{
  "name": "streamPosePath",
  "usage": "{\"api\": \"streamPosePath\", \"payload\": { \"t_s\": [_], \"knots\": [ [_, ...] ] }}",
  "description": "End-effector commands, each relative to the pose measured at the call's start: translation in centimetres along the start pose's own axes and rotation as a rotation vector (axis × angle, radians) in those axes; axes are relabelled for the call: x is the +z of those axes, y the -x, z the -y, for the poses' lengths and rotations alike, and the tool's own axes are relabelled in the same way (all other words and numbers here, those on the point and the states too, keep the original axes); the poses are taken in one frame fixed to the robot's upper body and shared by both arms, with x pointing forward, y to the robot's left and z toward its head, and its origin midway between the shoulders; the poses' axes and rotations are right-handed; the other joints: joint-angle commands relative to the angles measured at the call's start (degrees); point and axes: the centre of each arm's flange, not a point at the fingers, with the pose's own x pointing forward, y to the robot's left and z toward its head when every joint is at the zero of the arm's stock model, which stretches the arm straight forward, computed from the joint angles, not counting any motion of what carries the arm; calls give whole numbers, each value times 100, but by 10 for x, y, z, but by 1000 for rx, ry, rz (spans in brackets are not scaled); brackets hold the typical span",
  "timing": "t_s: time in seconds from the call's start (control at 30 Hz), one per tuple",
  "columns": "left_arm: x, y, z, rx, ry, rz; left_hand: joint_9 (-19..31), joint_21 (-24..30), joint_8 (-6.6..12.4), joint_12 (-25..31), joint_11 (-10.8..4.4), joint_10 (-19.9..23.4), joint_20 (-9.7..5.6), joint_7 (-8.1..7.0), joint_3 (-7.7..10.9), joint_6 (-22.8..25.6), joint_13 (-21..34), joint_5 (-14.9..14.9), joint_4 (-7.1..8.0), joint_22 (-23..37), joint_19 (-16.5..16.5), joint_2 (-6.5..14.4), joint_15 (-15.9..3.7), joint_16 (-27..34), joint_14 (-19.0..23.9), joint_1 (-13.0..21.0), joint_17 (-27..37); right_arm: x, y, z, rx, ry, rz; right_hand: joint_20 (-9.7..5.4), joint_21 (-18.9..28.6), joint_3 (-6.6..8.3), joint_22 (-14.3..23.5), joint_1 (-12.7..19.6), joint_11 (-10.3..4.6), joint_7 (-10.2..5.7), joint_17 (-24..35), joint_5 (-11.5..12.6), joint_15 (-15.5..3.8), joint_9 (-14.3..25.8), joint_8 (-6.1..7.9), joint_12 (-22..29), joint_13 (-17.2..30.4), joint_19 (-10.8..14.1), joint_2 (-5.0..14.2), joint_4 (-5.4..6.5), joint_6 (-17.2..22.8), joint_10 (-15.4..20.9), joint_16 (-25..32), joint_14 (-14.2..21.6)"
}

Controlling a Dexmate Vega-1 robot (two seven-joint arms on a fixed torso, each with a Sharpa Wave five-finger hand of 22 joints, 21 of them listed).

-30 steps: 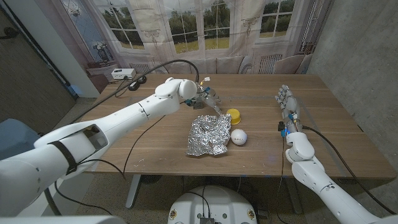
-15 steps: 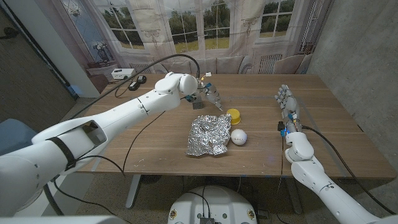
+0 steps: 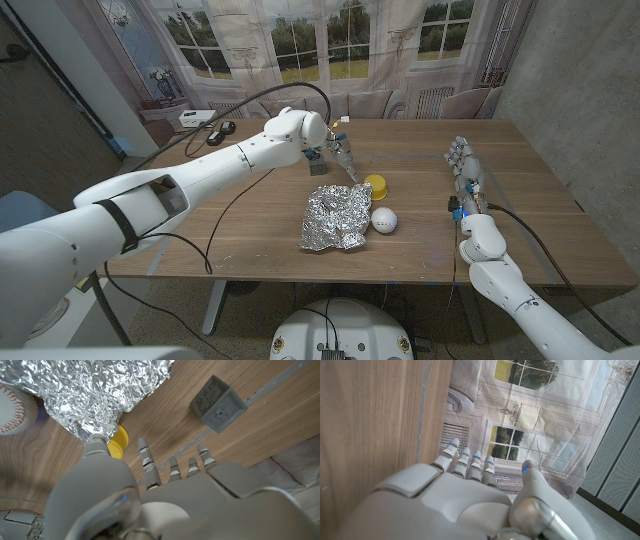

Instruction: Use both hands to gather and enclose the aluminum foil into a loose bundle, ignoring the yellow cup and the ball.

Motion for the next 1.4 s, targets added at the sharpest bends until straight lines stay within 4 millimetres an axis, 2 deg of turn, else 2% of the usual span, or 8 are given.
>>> {"api": "streamPosePath", "payload": {
  "t_s": [0.03,0.37,0.6,0.9,0.97,1.17,1.27,1.4],
  "knots": [
    [17,-11,1,-31,-128,-40,21,-41,18,-68,-5,-34,24,-39,9,55,-50,57,-137,26,-2457,-47,-76,6,-809,194,-76,0,3,3,-11,-5,9,8,45,-4,27,-41,10,5,-3,58,-2,9,-11,3,9,70,-1,27,35,53,24,51],
    [20,-27,4,-126,-142,-43,22,-94,-18,-210,18,-200,30,-25,-35,86,-169,56,-210,28,-2375,-107,61,-51,-1045,328,-241,0,2,5,-22,-1,12,5,44,-3,27,-51,1,4,-2,60,3,9,-4,4,9,74,0,33,61,67,34,92],
    [17,-37,8,-163,-114,-9,28,-147,-83,-291,-2,-292,30,-32,-77,32,-253,60,-204,29,-2353,-99,45,-48,-1149,350,-356,-1,2,7,-29,1,14,11,44,-1,27,-55,-8,19,-3,63,6,8,-6,7,9,80,-1,34,66,84,37,116],
    [14,-45,14,-162,-50,70,33,-199,-104,-326,-78,-274,29,-269,-70,91,-344,68,-208,34,-2318,-16,-8,-15,-1144,426,-474,-2,-3,7,-24,3,13,15,43,1,27,-58,-8,17,-3,65,13,8,-4,5,9,80,-3,35,78,87,36,131],
    [13,-45,14,-158,-32,90,34,-215,-80,-326,-81,-240,28,-354,-53,186,-377,70,-220,37,-2299,27,-36,1,-1122,476,-514,-2,-3,7,-25,5,12,13,42,2,27,-59,3,16,-3,65,12,8,-6,6,9,80,-3,35,75,90,36,133],
    [12,-47,16,-142,7,127,29,-249,46,-288,-223,-6,27,-379,65,644,-502,46,-294,52,-2166,239,-104,54,-998,727,-627,-2,-5,8,-26,9,11,14,40,2,27,-63,0,15,-4,66,11,8,-10,3,9,79,-6,35,73,90,39,154],
    [13,-47,17,-126,10,133,72,-261,282,-250,-415,283,29,-372,242,1319,-651,-136,-400,64,-1946,482,-180,135,-689,1025,-683,-2,-5,9,-25,10,11,25,40,2,26,-66,-3,13,-4,67,13,7,-11,1,9,80,-9,36,73,91,39,164],
    [13,-48,21,-129,14,131,93,-252,473,-205,-594,551,29,-352,337,1833,-757,-303,-487,70,-1756,529,-245,152,-506,1231,-697,-1,-4,10,-28,12,14,29,39,2,26,-68,-5,10,-4,67,15,7,-11,0,9,80,-10,37,76,90,38,164]
  ]
}}
